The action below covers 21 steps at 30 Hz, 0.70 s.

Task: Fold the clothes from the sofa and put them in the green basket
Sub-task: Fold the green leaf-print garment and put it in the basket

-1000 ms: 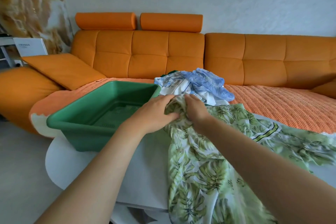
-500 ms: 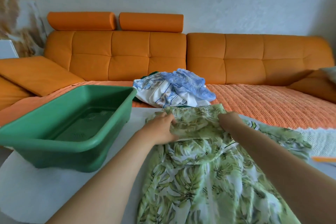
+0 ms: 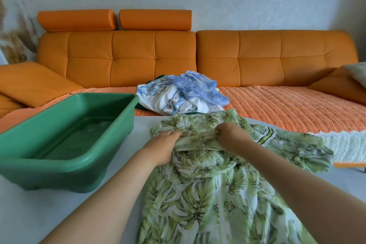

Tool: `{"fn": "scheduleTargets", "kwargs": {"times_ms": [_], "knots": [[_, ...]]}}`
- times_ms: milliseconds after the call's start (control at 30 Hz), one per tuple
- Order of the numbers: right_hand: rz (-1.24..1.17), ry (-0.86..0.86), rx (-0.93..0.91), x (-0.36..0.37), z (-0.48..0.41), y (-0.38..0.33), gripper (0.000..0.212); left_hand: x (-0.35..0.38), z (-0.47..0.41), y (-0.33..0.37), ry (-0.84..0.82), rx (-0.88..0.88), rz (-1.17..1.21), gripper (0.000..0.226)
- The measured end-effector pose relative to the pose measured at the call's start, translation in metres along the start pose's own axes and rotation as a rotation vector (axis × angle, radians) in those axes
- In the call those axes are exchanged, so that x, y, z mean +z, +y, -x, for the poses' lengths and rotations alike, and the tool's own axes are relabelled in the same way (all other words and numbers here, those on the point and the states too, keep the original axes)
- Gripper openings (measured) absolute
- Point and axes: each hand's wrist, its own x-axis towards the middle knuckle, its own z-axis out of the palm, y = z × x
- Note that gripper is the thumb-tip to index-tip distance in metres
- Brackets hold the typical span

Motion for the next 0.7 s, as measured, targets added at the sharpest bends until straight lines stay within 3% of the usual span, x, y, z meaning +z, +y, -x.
{"fn": "scheduleTargets", "kwargs": {"times_ms": [100, 267, 333, 400, 500, 667, 700], "knots": [[-0.212, 0.005, 0.115, -0.014, -0.012, 0.003, 0.029, -0.004, 0.004, -0.007, 0.012, 0.012, 0.018, 0.082], [0.158, -0.100, 0.202, -0.008, 0.003, 0.008, 0.017, -0.003, 0.014, -0.010, -0.116, -0.054, 0.050, 0.096], [0.317, -0.030, 0.118, -0.004, 0.009, 0.003, 0.012, -0.002, 0.018, -0.013, -0.215, -0.119, 0.063, 0.108], [0.331, 0.098, -0.040, 0.002, 0.007, -0.010, 0.037, -0.005, 0.021, -0.017, -0.280, -0.218, 0.164, 0.115], [0.087, 0.108, -0.180, 0.009, 0.007, -0.048, 0.056, -0.011, 0.022, -0.023, -0.231, -0.364, 0.330, 0.094], [0.028, -0.053, -0.328, 0.030, -0.012, -0.111, 0.046, -0.008, 0.022, -0.032, -0.159, -0.561, 0.371, 0.044], [0.063, -0.075, -0.339, 0.035, -0.020, -0.122, 0.043, -0.007, 0.023, -0.031, -0.179, -0.567, 0.388, 0.044]]}}
